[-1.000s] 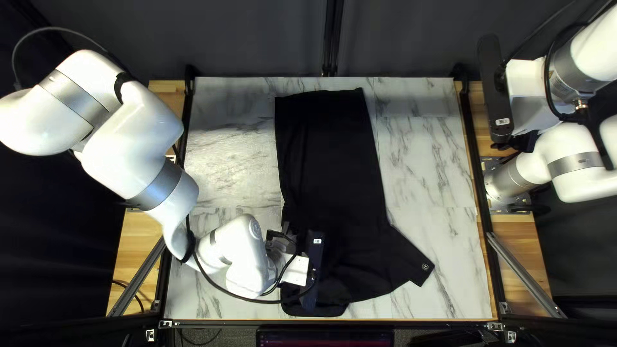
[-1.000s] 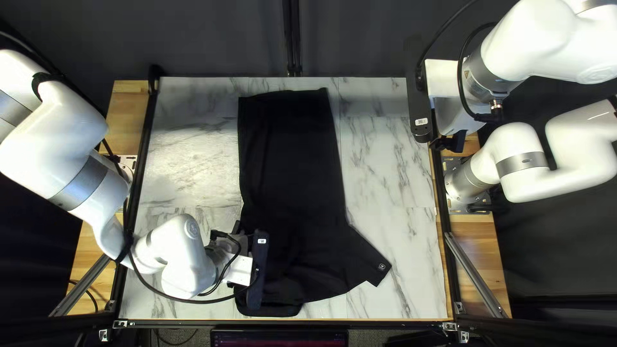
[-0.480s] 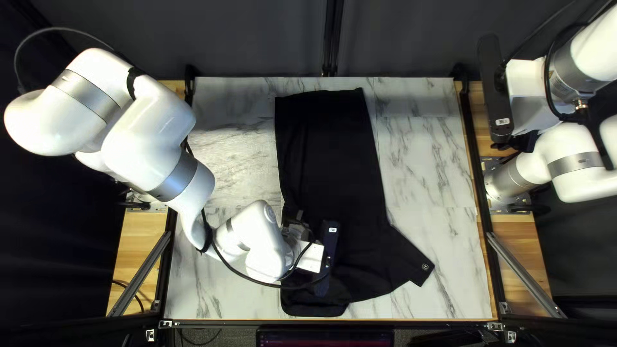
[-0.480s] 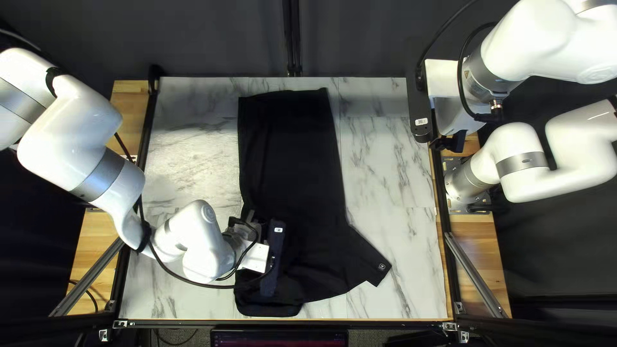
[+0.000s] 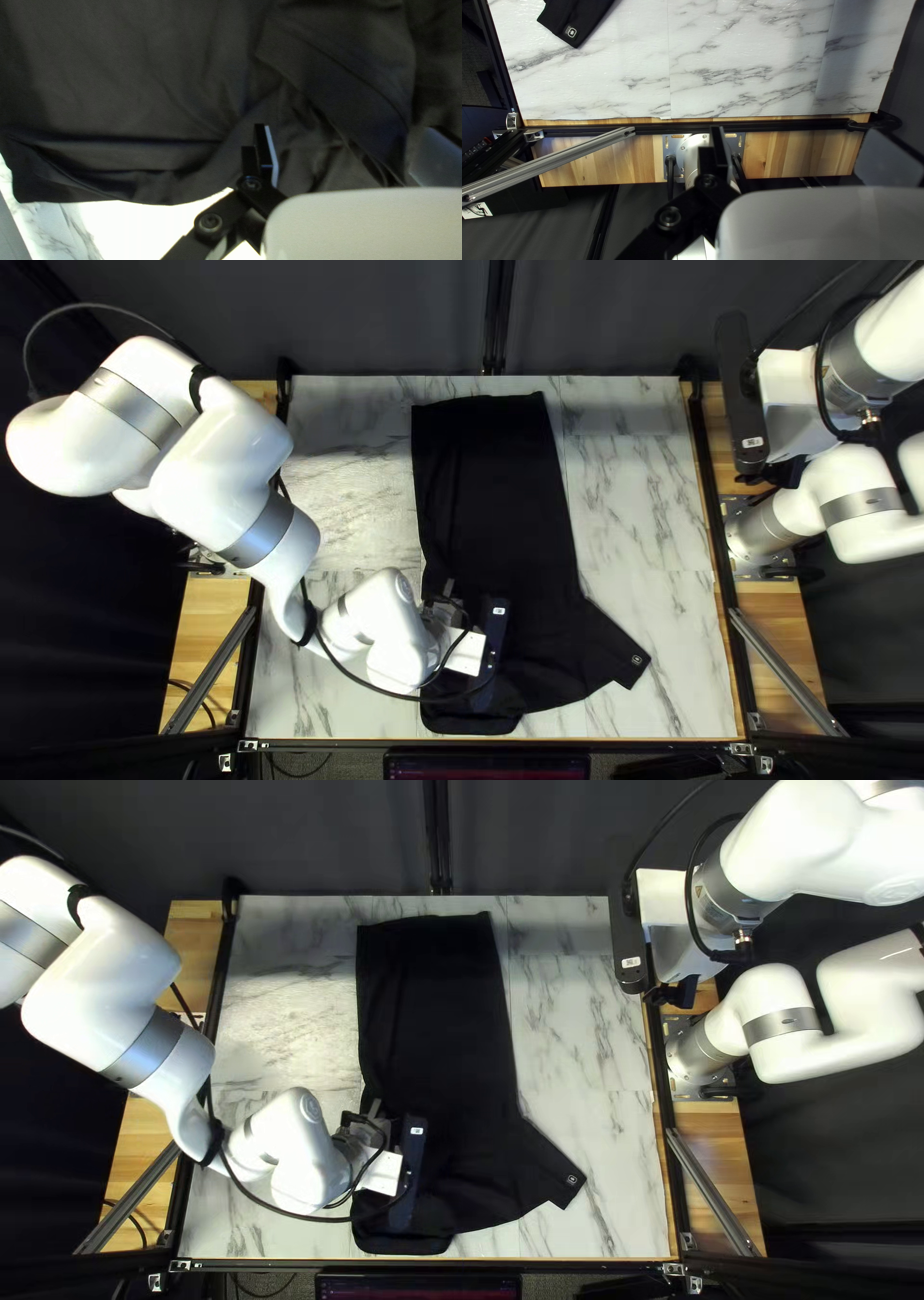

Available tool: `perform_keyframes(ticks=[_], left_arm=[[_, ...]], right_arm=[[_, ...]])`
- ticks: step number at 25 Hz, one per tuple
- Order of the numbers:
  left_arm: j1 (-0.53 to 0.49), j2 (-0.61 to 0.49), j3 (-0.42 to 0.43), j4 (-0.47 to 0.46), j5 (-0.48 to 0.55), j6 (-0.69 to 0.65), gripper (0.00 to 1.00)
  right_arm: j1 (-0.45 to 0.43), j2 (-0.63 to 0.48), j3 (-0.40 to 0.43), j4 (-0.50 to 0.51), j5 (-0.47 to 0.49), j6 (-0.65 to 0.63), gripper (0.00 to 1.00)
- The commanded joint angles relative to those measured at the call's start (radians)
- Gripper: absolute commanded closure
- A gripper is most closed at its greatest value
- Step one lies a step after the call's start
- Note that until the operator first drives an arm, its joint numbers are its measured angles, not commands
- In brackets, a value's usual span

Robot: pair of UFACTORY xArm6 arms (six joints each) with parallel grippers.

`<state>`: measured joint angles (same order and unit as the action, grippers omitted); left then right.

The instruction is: Fold t-shirt

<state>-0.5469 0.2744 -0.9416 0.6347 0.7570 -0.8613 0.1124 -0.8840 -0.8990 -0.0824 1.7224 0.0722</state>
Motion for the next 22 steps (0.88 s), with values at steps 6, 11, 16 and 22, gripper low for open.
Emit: perform_keyframes(ticks=[6, 11, 16, 22], left_arm=[[-0.013, -0.01, -0.01, -0.054, 0.025, 0.013, 1.0], [-0.005, -0.015, -0.05, -0.067, 0.066, 0.063, 1.0], [0.016, -0.014, -0.089, -0.069, 0.091, 0.114, 1.0], [0.059, 0.011, -0.189, -0.071, 0.144, 0.224, 1.0]], right_arm=[[0.0, 0.0, 0.0, 0.0, 0.0, 0.0, 0.0], [0.0, 0.0, 0.0, 0.0, 0.0, 0.0, 0.0], [0.0, 0.0, 0.0, 0.0, 0.0, 0.0, 0.0], [0.0, 0.0, 0.0, 0.0, 0.0, 0.0, 0.0]])
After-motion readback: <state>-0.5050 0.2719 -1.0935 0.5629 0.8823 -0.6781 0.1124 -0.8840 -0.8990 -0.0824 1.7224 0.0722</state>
